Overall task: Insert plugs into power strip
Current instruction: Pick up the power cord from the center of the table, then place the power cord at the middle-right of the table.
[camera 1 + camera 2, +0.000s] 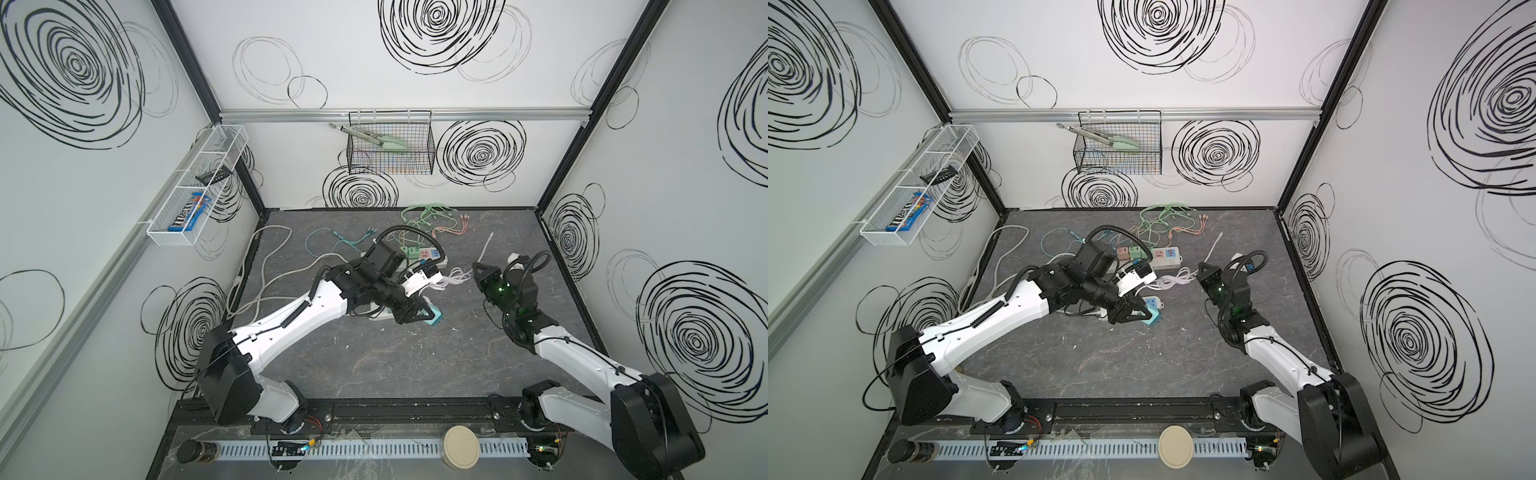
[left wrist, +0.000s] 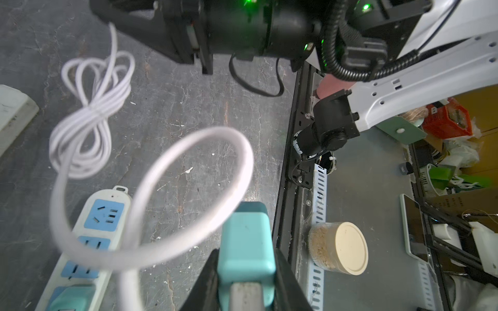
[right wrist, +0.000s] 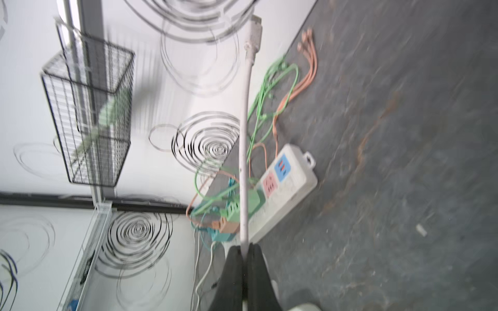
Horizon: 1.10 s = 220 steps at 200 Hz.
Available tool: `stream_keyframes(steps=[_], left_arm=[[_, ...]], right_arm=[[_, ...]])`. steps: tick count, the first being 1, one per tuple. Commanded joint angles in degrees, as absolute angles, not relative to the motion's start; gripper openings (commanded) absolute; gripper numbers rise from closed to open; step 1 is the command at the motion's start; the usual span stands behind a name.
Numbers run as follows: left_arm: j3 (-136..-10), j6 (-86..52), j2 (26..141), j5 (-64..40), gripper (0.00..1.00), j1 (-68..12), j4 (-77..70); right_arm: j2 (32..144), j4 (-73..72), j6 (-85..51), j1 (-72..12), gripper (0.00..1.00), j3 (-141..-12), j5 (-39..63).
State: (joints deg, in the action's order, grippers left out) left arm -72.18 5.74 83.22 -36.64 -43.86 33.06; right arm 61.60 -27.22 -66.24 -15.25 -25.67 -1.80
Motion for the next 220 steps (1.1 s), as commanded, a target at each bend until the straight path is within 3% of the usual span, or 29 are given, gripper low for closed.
stream_keyframes(steps=[1,41,76,130,220], left_arm=[[-75.3,9.8,85.8,-29.3,0.0,-44.9,35.4],[-81.6,11.4,92.3,-11.1,0.0,-45.7,42.8],[-87.1,12.4,101.3,4.3,0.0,-47.3,48.6],[-86.8,19.9,104.8,0.0,0.0,-47.5,41.9],[-97.0,23.5,113.6,1.0,0.0,-48.8,52.4]], right_arm=[[58.6,-26.8,-59.3,-7.5,0.0,-25.3,-2.6],[58.2,-25.7,-57.7,8.4,0.0,-25.6,1.0],[63.0,-26.8,-58.2,14.6,0.0,-25.7,8.2],[67.5,-23.6,-54.4,14.9,0.0,-27.9,14.5],[68.1,-14.1,-51.7,15.8,0.0,-29.3,12.7]])
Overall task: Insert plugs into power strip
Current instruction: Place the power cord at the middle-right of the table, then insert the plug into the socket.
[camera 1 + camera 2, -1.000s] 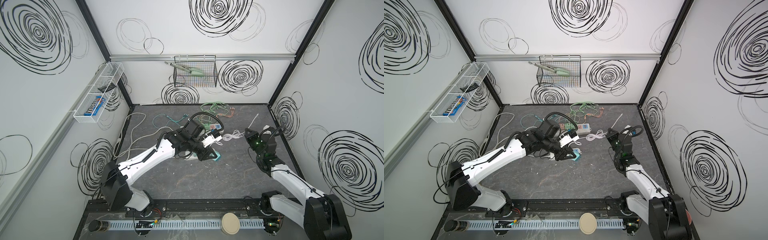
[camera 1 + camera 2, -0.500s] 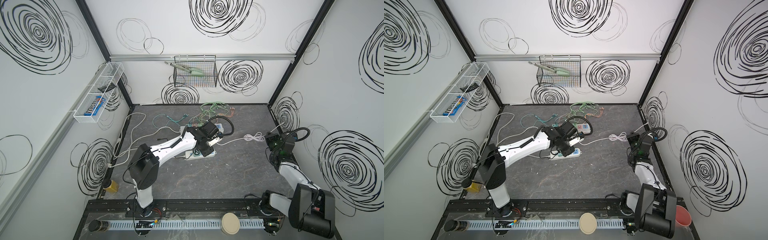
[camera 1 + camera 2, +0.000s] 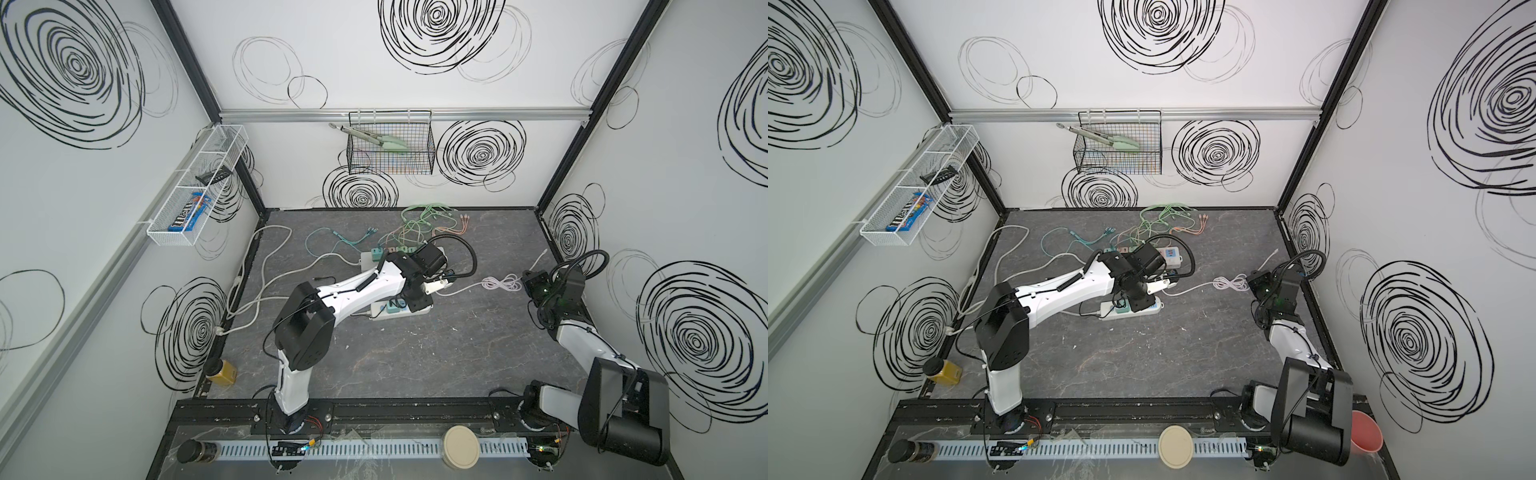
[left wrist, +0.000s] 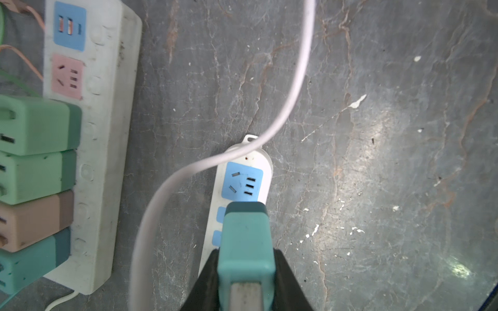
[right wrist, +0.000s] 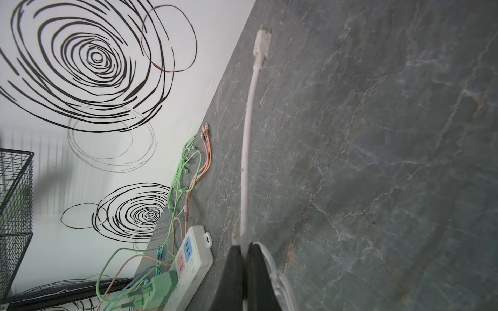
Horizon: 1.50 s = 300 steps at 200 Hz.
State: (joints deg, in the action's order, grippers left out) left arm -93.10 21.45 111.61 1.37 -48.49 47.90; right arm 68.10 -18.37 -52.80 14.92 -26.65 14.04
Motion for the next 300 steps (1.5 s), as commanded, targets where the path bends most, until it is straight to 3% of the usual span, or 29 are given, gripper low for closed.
stream_keyframes(steps=[1,69,77,102,125,148,193,300], left_arm=[[-97.1,23.5,113.6,1.0,0.0,-48.8,52.4],[-99.6,26.1,116.6,1.7,0.0,-49.2,52.2],[-100.0,26.2,117.1,1.8,0.0,-49.3,52.5],[-100.6,26.4,117.5,1.7,0.0,-49.3,52.4],[-101.1,26.7,117.9,1.3,0.0,-49.3,52.6],[-101.5,27.0,118.5,2.3,0.0,-49.4,53.0],[-102.0,29.1,118.5,1.3,0.0,-49.5,53.6],[-103.4,30.2,121.4,1.8,0.0,-49.4,54.8]], right_arm=[[68.1,-14.0,-51.7,15.9,0.0,-29.3,12.8],[70.3,-12.5,-49.6,18.9,0.01,-29.1,15.6],[70.5,-11.2,-49.9,19.2,0.15,-29.3,13.9],[69.6,-9.8,-49.9,21.2,0.74,-28.6,11.5],[66.5,-8.7,-45.4,22.0,1.0,-29.0,13.0],[63.9,-6.4,-43.1,22.0,0.97,-30.1,13.4],[64.0,-8.4,-41.2,22.0,0.97,-30.1,23.4],[64.0,-7.5,-38.3,21.9,0.97,-30.6,26.3]])
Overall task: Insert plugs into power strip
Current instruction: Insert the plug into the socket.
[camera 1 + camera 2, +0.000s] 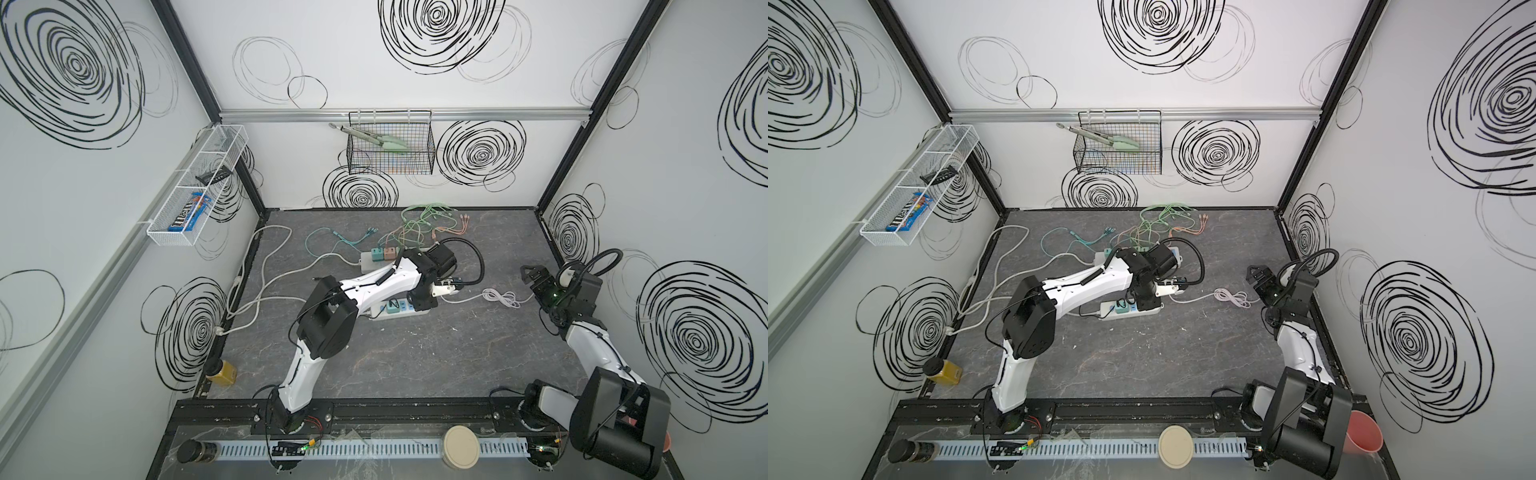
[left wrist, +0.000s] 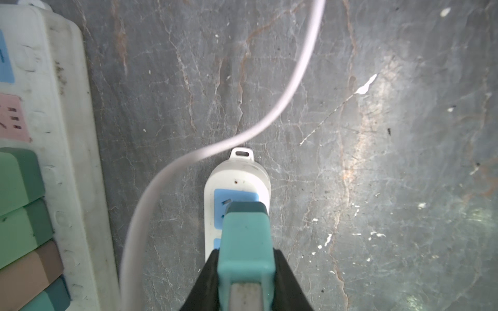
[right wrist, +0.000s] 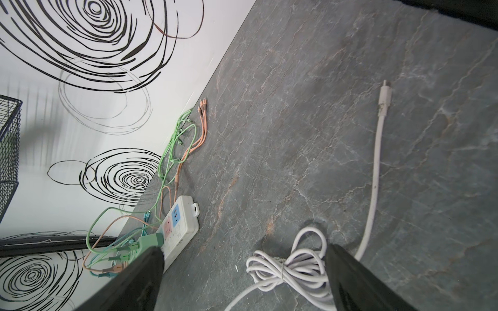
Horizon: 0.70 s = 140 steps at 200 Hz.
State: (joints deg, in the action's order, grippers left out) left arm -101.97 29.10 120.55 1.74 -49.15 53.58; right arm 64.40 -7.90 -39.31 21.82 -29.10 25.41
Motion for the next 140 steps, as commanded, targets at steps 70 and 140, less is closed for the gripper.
stream_keyframes(steps=[70,140], left_arm=[[-104.5,31.6,123.4,0.8,0.0,-49.3,55.3],[-105.1,32.1,126.7,-0.5,0.0,-49.3,55.5]], right_arm=[[64.0,-7.6,-38.7,21.8,0.97,-30.5,26.9],[64.6,-7.0,-38.2,21.8,0.97,-30.1,27.4]])
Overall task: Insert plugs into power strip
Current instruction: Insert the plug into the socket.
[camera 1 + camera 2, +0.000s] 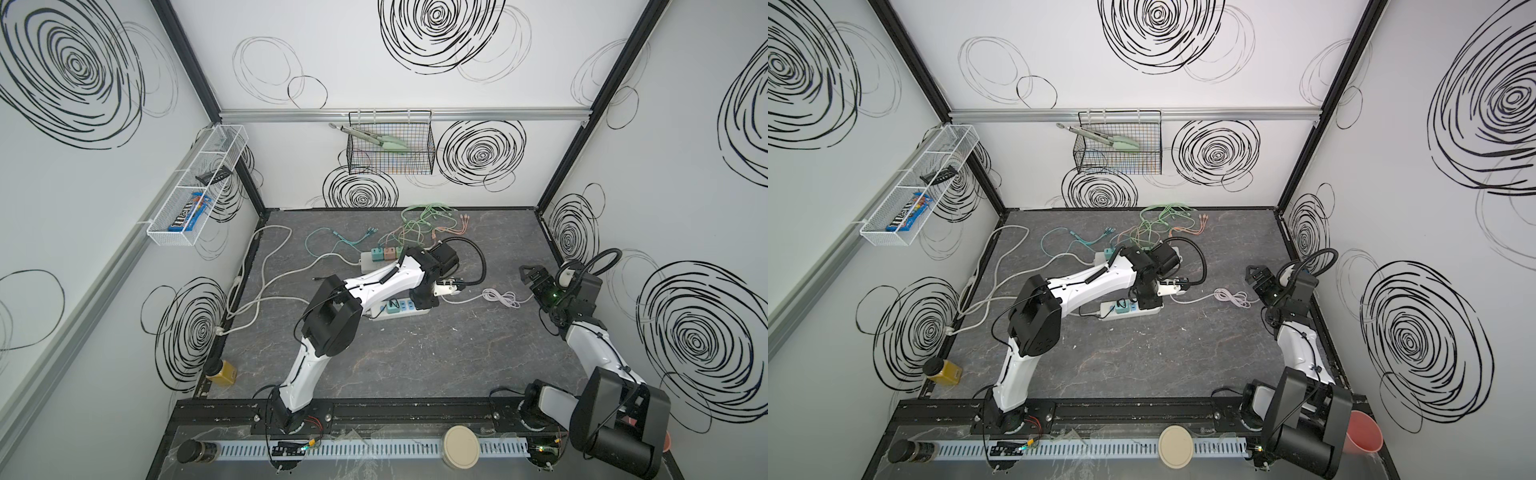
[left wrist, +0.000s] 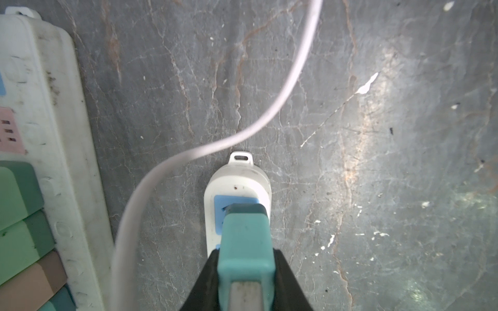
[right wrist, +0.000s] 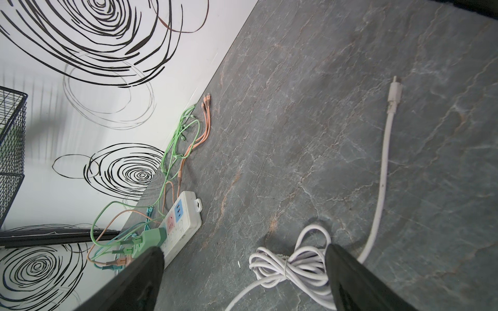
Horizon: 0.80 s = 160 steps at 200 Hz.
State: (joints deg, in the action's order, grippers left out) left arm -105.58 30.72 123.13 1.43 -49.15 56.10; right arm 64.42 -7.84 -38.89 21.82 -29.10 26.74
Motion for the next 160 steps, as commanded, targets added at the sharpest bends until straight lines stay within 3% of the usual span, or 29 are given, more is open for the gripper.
stream_keyframes(steps=[1,160], left_arm=[[-105.1,32.0,126.7,-0.5,0.0,-49.3,55.5],[-104.9,33.5,125.8,-2.2,0.0,-45.3,53.6]], right_arm=[[64.6,-6.9,-38.2,21.8,0.97,-30.1,27.4],[64.7,-5.7,-37.0,21.8,0.97,-30.4,28.1]])
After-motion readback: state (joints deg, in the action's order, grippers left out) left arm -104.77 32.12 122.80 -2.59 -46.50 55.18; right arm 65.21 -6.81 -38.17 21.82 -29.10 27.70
